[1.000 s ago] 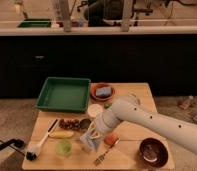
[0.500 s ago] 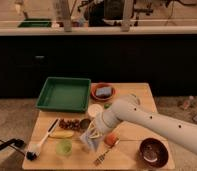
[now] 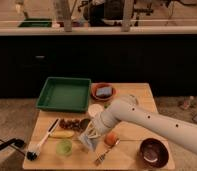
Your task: Place towel in plastic cup
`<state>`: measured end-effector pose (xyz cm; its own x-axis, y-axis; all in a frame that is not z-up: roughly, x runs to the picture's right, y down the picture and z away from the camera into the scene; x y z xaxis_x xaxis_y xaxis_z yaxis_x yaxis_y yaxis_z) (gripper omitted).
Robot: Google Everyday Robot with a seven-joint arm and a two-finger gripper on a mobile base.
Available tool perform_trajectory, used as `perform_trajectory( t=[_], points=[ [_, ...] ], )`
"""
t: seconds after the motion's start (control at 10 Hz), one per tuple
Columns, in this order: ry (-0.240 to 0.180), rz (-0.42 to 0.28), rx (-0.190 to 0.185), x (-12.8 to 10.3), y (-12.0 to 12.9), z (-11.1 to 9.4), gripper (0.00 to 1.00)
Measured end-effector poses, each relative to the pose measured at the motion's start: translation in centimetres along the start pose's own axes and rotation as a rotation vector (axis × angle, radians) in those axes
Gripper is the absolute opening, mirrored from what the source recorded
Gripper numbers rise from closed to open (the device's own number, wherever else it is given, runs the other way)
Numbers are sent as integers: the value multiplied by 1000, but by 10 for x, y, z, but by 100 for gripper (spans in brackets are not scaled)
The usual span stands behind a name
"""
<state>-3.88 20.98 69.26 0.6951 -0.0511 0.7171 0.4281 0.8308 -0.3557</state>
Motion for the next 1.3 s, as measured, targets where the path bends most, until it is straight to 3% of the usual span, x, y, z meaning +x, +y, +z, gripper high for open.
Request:
perform_trajectory(
  t=[0.2, 0.7, 1.3],
  points=[
    [-6, -19, 0, -4, -1, -1, 3],
    [-52, -198, -16, -50, -13, 3, 3],
    [-154, -459, -89, -109, -22, 26, 3]
  ],
)
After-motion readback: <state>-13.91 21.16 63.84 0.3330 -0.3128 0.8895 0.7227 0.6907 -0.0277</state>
